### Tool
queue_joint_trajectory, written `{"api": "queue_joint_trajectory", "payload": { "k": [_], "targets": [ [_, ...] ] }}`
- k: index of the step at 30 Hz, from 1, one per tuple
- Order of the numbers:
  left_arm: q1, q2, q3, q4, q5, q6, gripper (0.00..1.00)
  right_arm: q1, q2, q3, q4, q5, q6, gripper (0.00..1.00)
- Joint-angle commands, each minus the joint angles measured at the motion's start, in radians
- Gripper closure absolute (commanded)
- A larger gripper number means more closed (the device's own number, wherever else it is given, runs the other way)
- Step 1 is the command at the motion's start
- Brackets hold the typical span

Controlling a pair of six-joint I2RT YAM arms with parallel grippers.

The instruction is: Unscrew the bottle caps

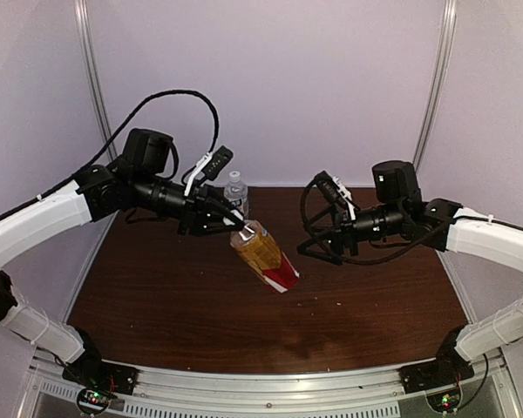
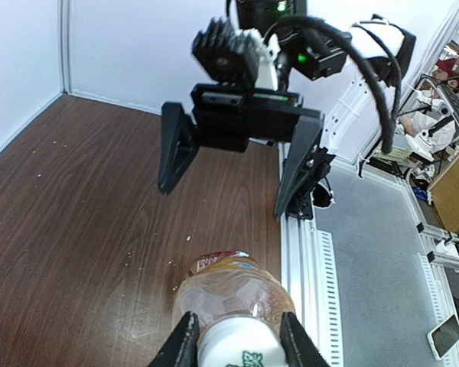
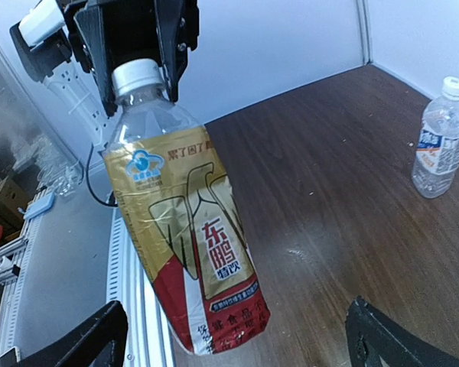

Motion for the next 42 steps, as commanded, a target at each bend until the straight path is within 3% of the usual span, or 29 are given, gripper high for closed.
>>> {"api": "queue_joint_trajectory", "payload": {
  "k": [1,8,20,33,42],
  "targets": [
    [-0.046,0.019,0.036,0.065,0.064,0.033,0.92,0.047,0.064,0.049,0.042,-0.099,-0.015,0.0],
    [-0.089,0.031,0.055,0.067,0.047,0.068,0.93,0.101,0.126,0.072,0.064,-0.216,-0.015,0.0],
    [-0.092,0.033,0.014,0.123,0.079,0.057,0.95,0.165,0.197,0.095,0.125,-0.265,-0.004,0.01],
    [-0.092,0.027,-0.014,0.141,0.089,0.057,0.95,0.17,0.224,0.11,0.156,-0.295,-0.006,0.26],
    [-0.092,0.024,-0.023,0.154,0.088,0.057,0.95,0.17,0.231,0.104,0.169,-0.304,0.001,0.27]
  ]
}}
